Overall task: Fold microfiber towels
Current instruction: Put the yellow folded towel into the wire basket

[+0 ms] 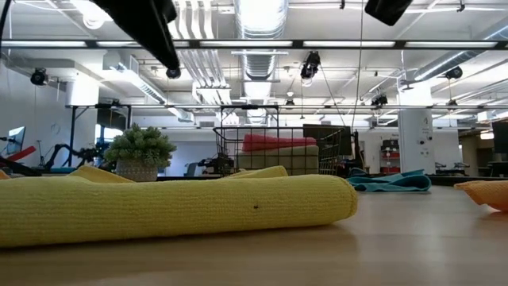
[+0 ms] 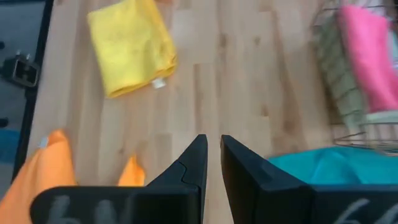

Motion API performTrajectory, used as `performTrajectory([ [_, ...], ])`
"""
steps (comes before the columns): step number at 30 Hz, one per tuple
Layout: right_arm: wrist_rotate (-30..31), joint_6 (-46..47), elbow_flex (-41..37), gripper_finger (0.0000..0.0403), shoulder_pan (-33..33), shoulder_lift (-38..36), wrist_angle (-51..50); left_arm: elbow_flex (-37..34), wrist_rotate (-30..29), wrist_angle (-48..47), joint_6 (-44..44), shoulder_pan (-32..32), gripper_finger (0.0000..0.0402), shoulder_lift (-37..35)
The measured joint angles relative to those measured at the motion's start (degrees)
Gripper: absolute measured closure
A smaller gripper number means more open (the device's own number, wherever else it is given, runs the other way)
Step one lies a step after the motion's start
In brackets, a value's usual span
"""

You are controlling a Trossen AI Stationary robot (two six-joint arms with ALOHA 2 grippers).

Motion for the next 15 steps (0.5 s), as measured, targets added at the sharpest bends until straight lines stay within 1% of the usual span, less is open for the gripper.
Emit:
performTrajectory([
  [7, 7.4, 4.4, -3.2, 0.0365, 12.7, 2.1, 3.0, 3.4, 2.4, 0.0, -0.7, -4.8, 0.0242, 4.6],
  [12, 8.6, 5.1, -3.6, 0.0365, 18.4, 5.0, 9.2, 5.4, 4.8, -0.4, -2.4, -7.5, 0.0242, 8.6],
  [15, 8.6, 4.3, -3.6, 0.0365, 20.2, 6.9, 13.1, 6.6, 7.2, -1.4, -5.7, -8.7, 0.0242, 10.6],
])
